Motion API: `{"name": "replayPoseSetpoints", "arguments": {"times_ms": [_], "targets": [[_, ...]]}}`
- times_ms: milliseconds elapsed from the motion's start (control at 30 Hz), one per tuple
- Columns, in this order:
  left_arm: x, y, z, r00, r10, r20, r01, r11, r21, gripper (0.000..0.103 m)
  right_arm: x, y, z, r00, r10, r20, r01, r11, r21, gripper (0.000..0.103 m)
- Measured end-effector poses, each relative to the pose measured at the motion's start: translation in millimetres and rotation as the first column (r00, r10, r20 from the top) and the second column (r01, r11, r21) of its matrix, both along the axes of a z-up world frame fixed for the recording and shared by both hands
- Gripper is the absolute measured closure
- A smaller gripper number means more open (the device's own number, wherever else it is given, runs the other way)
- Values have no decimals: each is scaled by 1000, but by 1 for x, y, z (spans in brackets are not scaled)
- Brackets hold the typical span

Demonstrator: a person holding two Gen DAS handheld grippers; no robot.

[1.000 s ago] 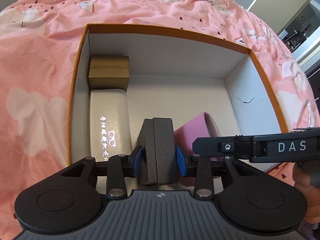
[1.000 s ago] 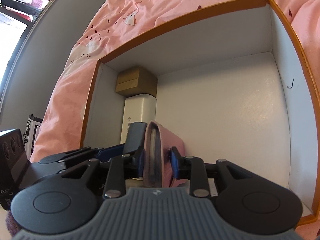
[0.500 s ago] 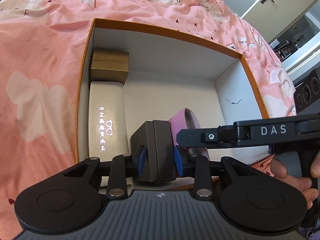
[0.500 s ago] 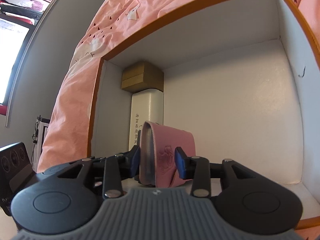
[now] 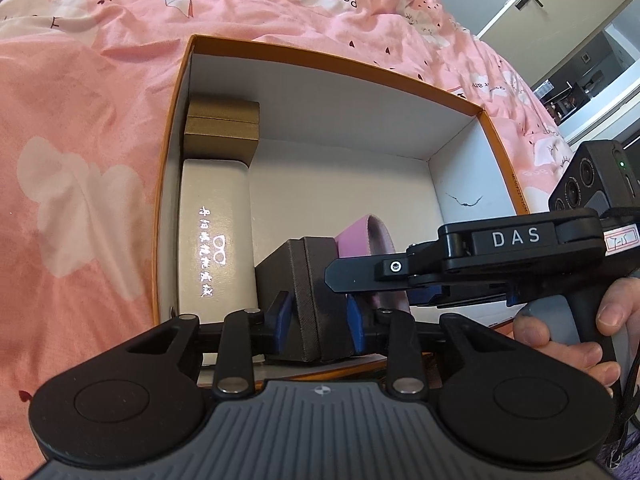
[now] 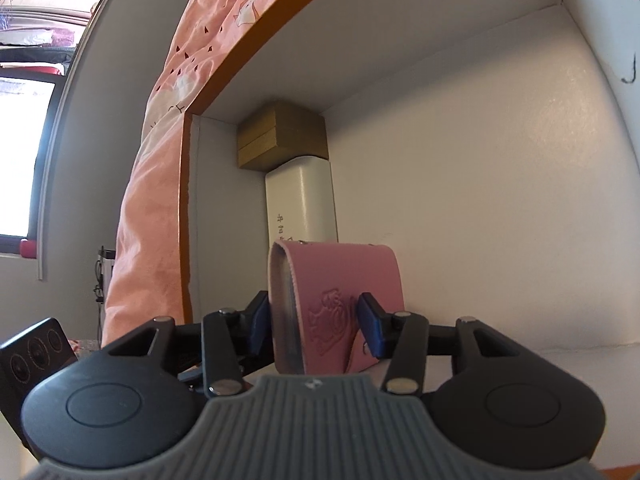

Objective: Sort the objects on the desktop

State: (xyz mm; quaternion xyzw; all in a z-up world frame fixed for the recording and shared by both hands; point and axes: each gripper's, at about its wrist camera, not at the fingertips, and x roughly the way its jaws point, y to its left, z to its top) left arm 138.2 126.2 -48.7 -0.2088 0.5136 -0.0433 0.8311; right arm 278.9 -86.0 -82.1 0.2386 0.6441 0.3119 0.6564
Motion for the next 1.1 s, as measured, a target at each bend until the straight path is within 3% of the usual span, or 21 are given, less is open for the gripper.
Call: {"name": "replayPoseSetpoints", "arguments": {"times_ms": [500,700,1100], "targets": [[-4,4,3,1000,13,-14,-13,1000,0,69,-5,5,11,997,39,61,-38,999,-31,51],[-12,2,13,1000,15,-6,-15,1000,25,66,-11,8,23,991,59,124,-50,996,-80,51],[-29,2,33,999,43,28,-45,996,78,64,-27,3,42,983,61,170,-46,995,-88,51]]}}
